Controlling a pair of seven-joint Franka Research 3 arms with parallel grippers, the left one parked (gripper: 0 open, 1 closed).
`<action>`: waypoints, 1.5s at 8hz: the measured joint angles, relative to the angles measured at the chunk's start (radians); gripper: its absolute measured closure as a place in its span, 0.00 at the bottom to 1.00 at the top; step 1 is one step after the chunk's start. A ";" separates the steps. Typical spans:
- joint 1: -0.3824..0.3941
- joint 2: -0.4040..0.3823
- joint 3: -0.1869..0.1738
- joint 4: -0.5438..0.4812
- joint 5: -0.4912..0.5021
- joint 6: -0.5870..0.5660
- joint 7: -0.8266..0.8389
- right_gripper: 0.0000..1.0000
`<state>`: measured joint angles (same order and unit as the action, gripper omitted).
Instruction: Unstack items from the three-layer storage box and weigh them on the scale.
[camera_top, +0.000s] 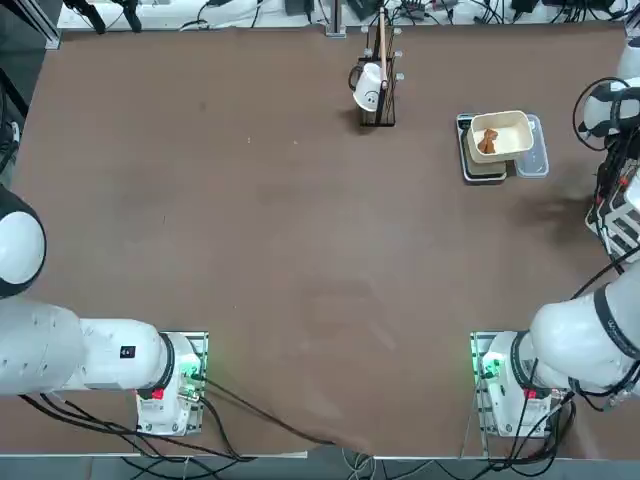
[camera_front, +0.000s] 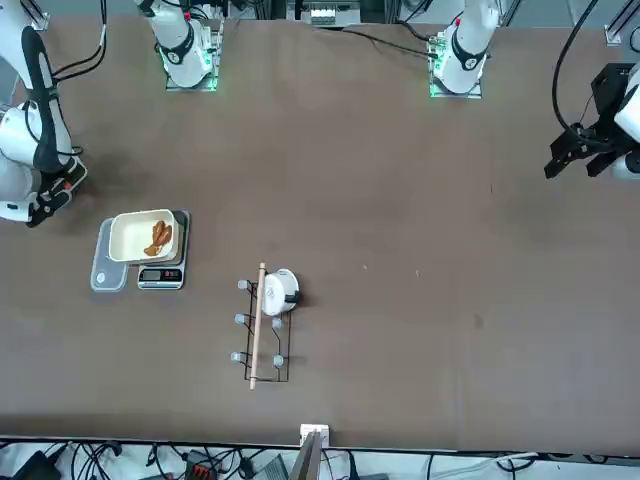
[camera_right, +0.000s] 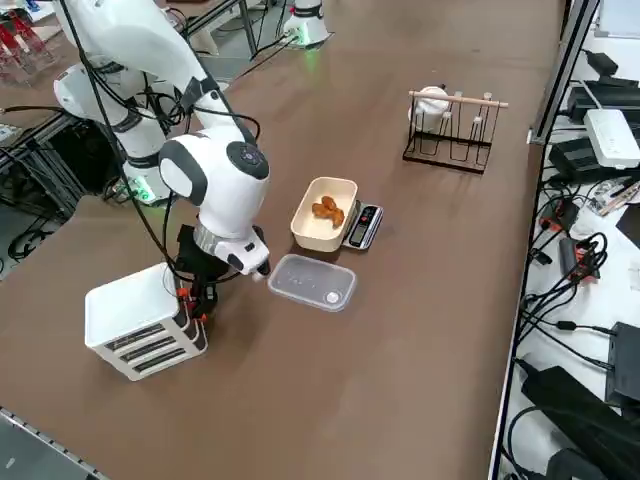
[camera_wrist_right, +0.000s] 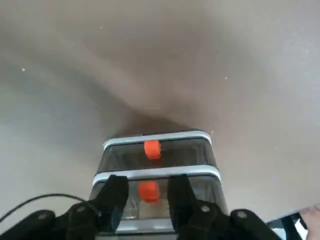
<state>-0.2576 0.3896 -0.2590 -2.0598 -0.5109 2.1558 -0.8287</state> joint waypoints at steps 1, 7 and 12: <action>-0.001 0.000 0.000 0.000 -0.005 0.003 0.001 0.69; -0.001 -0.003 0.005 0.001 -0.006 0.003 0.004 0.89; 0.018 -0.005 0.069 0.028 0.098 0.001 0.008 0.93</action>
<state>-0.2398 0.3845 -0.1899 -2.0314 -0.4128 2.1573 -0.8210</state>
